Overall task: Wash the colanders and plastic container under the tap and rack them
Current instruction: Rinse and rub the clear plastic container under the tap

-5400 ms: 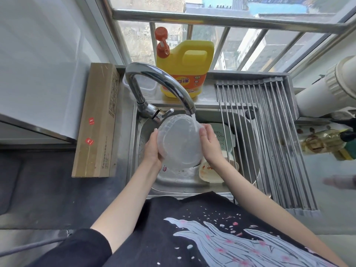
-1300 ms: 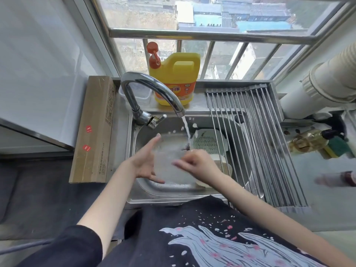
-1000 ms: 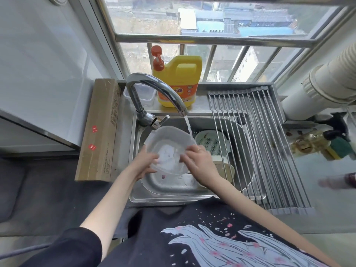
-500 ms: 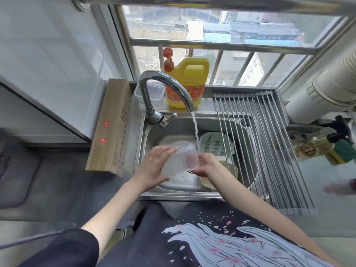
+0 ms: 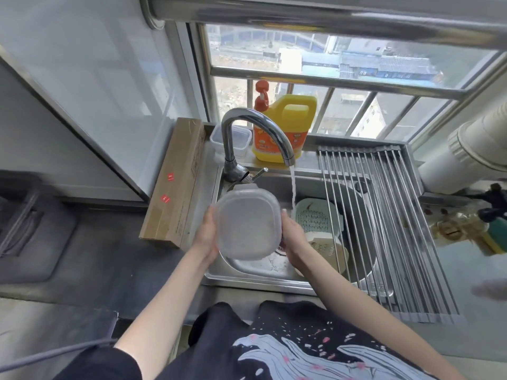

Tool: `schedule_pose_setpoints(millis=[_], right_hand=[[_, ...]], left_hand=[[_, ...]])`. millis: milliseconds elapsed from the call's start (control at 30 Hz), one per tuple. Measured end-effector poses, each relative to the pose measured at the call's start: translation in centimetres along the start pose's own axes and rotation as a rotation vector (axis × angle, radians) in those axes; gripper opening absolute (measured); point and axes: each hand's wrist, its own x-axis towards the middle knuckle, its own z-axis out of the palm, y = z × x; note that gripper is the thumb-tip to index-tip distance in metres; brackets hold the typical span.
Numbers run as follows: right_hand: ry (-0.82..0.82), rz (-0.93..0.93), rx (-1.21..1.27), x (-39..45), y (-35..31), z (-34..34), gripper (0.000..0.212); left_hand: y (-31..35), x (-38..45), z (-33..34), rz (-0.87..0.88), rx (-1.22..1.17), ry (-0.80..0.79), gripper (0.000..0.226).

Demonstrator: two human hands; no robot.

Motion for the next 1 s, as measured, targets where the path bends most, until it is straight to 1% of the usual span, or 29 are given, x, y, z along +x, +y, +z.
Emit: schedule_pose_setpoints(millis=[33,67,100,133,167,200,233,267,300,333,367,400,467,500,567,600,633,700,733,800,833,900,933,1000], right_hand=[[-0.051,-0.003,0.006,-0.1,-0.4,-0.1,0.039],[-0.116,0.037,0.053,0.1,-0.6,-0.3,0.04],[-0.205,0.073,0.119,0.4,-0.7,-0.6,0.048],[-0.302,0.103,0.193,0.6,-0.8,-0.9,0.059],[-0.356,0.124,0.207,0.6,-1.1,-1.1,0.068],[-0.354,0.154,0.188,0.4,-1.3,-1.4,0.073],[-0.334,0.178,0.163,0.2,-1.4,-1.7,0.073],[-0.329,0.182,0.152,-0.2,-1.7,-2.0,0.073],[-0.344,0.172,0.149,-0.4,-1.9,-2.4,0.072],[-0.364,0.144,0.151,-0.4,-1.9,-2.8,0.072],[-0.38,0.109,0.16,-0.4,-1.8,-3.1,0.072],[-0.392,0.073,0.177,-0.5,-1.8,-3.4,0.071],[-0.37,0.023,0.187,-0.8,-1.7,-3.5,0.065],[-0.33,0.004,0.177,-0.9,-1.8,-3.4,0.06],[-0.241,-0.025,0.13,-1.2,-1.9,-3.2,0.054],[-0.209,-0.042,0.106,-1.3,-1.9,-3.2,0.056],[-0.201,-0.052,0.097,-1.3,-1.9,-3.3,0.061],[-0.215,-0.052,0.088,-1.4,-2.0,-3.4,0.068],[-0.215,-0.041,0.081,-1.6,-2.1,-3.3,0.068],[-0.175,-0.021,0.046,-1.8,-2.3,-3.2,0.061],[-0.141,-0.037,-0.011,-1.9,-2.4,-3.1,0.058],[-0.109,-0.104,-0.119,-1.9,-2.7,-3.2,0.064],[-0.111,-0.129,-0.122,-2.0,-2.8,-3.3,0.069],[-0.128,-0.149,-0.036,-2.2,-3.0,-3.6,0.071]], left_hand=[[0.0,0.1,-0.1,0.059,0.047,0.015,0.07],[0.0,0.4,-0.4,0.095,0.113,0.005,0.08],[0.1,0.6,-0.6,0.144,0.196,-0.008,0.079],[0.4,0.2,-0.3,0.194,0.247,-0.026,0.06],[0.5,0.2,-0.2,0.251,0.287,-0.052,0.036],[0.7,0.3,-0.2,0.288,0.317,-0.082,0.019],[0.9,0.3,0.1,0.314,0.346,-0.104,0.014],[1.2,0.2,0.1,0.334,0.363,-0.134,0.026],[1.4,0.0,0.1,0.367,0.379,-0.158,0.049],[1.6,0.0,0.1,0.377,0.397,-0.171,0.066],[1.7,-0.1,0.1,0.376,0.399,-0.18,0.074],[1.8,-0.1,0.2,0.372,0.382,-0.187,0.075],[2.1,-0.4,0.5,0.354,0.344,-0.224,0.065],[2.0,-0.4,0.6,0.329,0.331,-0.237,0.053],[1.5,-0.2,0.4,0.27,0.28,-0.244,0.019],[1.4,0.0,0.2,0.233,0.235,-0.25,0.022],[1.3,0.0,0.2,0.202,0.194,-0.259,0.03],[1.2,0.2,0.2,0.162,0.138,-0.259,0.038],[1.2,0.3,0.2,0.15,0.139,-0.264,0.04],[1.1,0.5,0.4,0.132,0.164,-0.26,0.045],[1.0,0.7,0.6,0.13,0.176,-0.255,0.045],[0.9,0.7,1.0,0.139,0.193,-0.242,0.041],[1.0,0.5,1.2,0.15,0.193,-0.237,0.039],[1.5,0.5,1.4,0.146,0.164,-0.254,0.043]])
